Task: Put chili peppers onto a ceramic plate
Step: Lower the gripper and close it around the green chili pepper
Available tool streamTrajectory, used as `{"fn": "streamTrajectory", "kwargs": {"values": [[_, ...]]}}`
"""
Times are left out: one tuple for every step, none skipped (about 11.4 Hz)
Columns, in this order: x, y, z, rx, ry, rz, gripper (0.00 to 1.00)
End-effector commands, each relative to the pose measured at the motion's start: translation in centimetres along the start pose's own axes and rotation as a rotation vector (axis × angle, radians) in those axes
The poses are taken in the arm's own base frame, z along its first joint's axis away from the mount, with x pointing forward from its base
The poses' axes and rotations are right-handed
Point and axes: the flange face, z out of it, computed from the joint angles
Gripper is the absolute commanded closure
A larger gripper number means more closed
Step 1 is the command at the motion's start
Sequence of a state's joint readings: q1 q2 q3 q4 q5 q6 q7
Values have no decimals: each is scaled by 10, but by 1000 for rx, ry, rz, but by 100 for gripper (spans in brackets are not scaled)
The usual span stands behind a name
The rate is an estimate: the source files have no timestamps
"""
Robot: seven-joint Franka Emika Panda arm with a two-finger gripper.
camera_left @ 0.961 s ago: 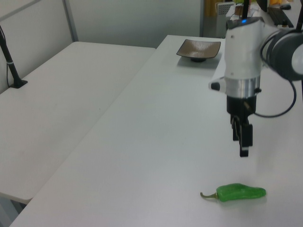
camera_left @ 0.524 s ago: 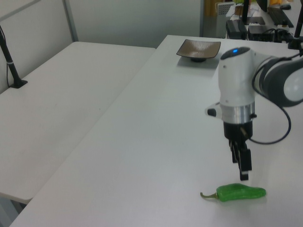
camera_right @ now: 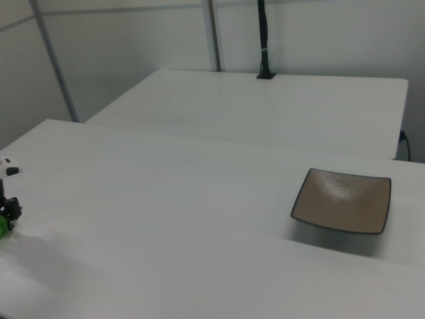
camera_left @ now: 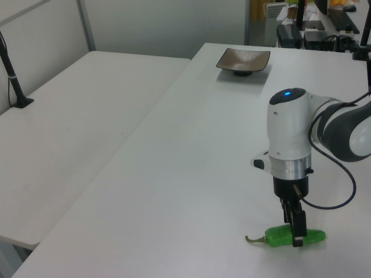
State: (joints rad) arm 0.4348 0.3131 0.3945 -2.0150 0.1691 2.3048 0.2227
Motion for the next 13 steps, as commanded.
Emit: {"fn": "streamTrajectory", "kwargs": {"values": [[7,1,10,-23,17,1,52],[7,1,10,-23,17,2,74],[7,1,10,-24,18,1,86],[7,1,10,-24,18,1,87],[8,4,6,-24,22,4,87],[8,5,2,-28,19,3,87],[8,6,-8,-30,33,-1,87],[11,21,-19,-42,39,17,87],[16,38,-39,-74,40,16,86],[17,52,-56,-105,28,-14,86],[23,73,-76,-120,36,-24,86],[31,97,-94,-127,38,-20,86],[36,120,-106,-137,29,-15,86]]}}
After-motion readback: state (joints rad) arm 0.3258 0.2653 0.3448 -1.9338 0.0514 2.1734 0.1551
